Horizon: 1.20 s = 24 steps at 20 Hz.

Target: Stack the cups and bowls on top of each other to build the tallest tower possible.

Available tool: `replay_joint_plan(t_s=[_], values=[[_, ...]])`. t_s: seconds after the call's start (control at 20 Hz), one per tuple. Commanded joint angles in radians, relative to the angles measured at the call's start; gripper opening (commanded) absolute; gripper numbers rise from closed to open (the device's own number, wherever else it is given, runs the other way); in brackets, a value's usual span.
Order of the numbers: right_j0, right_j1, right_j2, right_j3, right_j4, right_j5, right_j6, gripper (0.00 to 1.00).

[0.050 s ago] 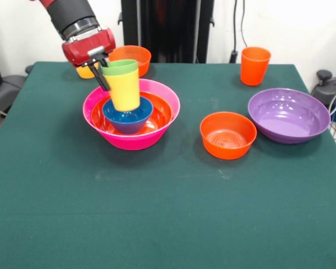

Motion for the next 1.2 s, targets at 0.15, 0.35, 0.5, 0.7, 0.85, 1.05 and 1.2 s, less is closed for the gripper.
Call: replay_joint_plan(t_s=[0.15, 0.35, 0.5, 0.7, 0.85, 1.05, 1.2], values=[[0.023, 0.060, 0.148, -0.078, 0.000, 0.070, -0.116, 0.00], [0.022, 0.067, 0.148, -0.078, 0.015, 0.075, -0.137, 0.00], [0.022, 0.077, 0.145, -0.078, 0.031, 0.093, -0.174, 0.00], [0.038, 0.100, 0.130, -0.093, 0.005, 0.119, -0.184, 0.00], [0.048, 0.110, 0.121, -0.098, 0.004, 0.134, -0.192, 0.00], [0.054, 0.120, 0.115, -0.101, 0.021, 0.149, -0.214, 0.00], [0.055, 0.121, 0.111, -0.100, 0.040, 0.158, -0.226, 0.00]])
